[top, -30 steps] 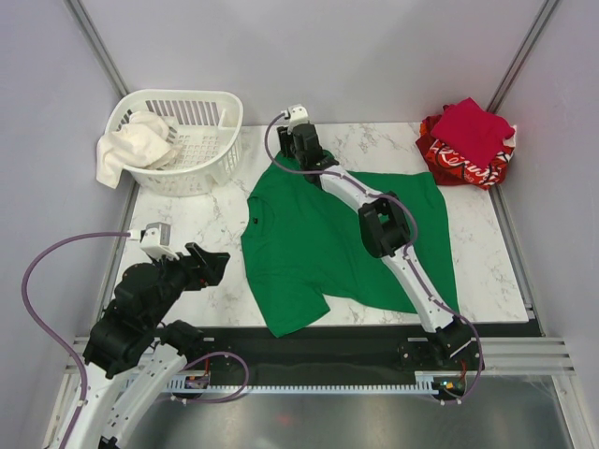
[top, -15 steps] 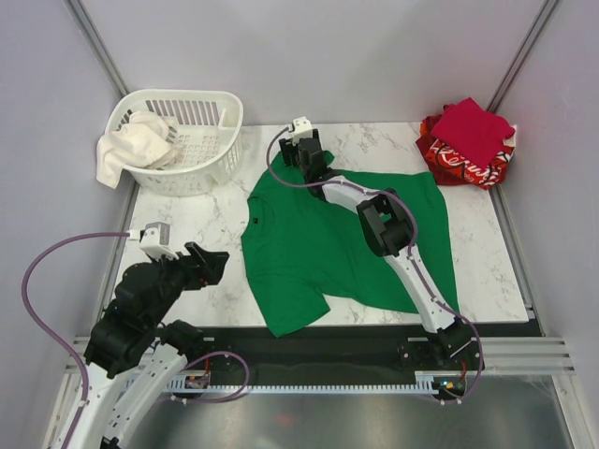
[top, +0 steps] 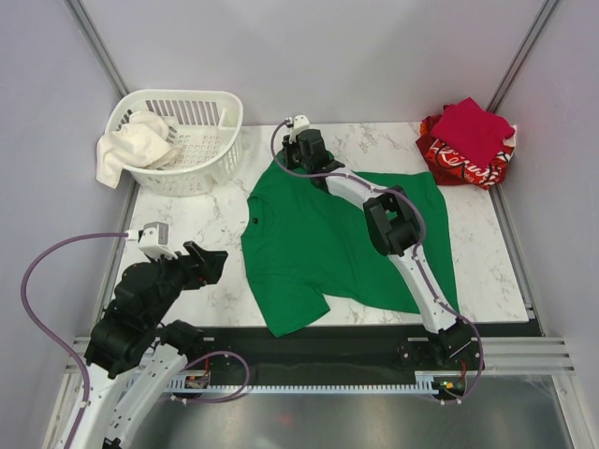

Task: Fold and stack the t-shirts
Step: Flatten the tshirt out

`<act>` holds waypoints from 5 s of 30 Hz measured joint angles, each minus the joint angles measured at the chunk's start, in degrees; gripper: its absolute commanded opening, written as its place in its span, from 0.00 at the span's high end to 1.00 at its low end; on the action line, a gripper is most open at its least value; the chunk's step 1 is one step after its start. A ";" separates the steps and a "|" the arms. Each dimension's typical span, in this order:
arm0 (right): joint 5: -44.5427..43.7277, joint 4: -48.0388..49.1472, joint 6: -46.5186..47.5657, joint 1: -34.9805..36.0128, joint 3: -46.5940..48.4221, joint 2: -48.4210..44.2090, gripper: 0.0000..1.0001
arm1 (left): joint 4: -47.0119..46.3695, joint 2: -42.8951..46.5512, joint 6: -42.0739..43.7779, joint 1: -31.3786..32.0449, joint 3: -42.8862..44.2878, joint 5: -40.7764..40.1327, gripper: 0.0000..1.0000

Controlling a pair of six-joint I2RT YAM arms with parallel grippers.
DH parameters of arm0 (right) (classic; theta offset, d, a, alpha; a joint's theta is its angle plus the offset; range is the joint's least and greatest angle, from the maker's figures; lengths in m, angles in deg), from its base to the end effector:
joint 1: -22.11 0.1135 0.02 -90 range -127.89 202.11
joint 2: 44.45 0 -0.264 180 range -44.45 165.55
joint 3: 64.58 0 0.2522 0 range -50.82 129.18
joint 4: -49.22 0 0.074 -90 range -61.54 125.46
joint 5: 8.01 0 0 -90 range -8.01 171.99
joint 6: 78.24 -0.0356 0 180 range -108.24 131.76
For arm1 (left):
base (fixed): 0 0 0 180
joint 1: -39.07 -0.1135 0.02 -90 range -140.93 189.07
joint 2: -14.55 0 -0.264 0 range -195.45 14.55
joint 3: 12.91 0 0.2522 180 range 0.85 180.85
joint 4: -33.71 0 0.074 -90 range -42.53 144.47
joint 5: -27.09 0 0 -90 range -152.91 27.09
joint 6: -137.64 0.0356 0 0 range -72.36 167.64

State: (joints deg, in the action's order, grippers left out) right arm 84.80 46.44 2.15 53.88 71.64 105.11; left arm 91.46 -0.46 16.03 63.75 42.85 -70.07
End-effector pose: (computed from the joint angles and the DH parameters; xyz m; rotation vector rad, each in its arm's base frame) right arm 0.5077 0.3165 0.1586 -0.3968 1.8454 0.5447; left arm 0.0569 -0.0213 0.3145 -0.2028 1.8925 -0.5588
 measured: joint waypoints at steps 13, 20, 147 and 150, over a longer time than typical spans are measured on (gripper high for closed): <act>-2.40 -6.71 2.73 1.14 6.73 2.49 0.91 | -0.02 0.00 0.00 -0.94 0.00 0.26 0.13; -5.05 -10.45 4.33 1.22 11.26 6.95 0.93 | -0.17 0.00 0.02 -1.36 0.00 0.28 0.13; -7.41 13.25 -32.68 -11.02 -1.33 1.75 1.00 | -23.08 -80.17 -11.41 17.84 12.66 4.74 0.31; -3.04 14.23 -33.55 -11.26 -10.69 -7.78 1.00 | -23.08 -80.17 -10.75 17.88 12.66 4.76 0.31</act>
State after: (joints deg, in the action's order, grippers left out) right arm 81.76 60.67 -31.40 42.63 60.95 97.32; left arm 68.38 -80.63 5.27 81.63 55.50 -65.30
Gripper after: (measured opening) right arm 0.008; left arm 0.691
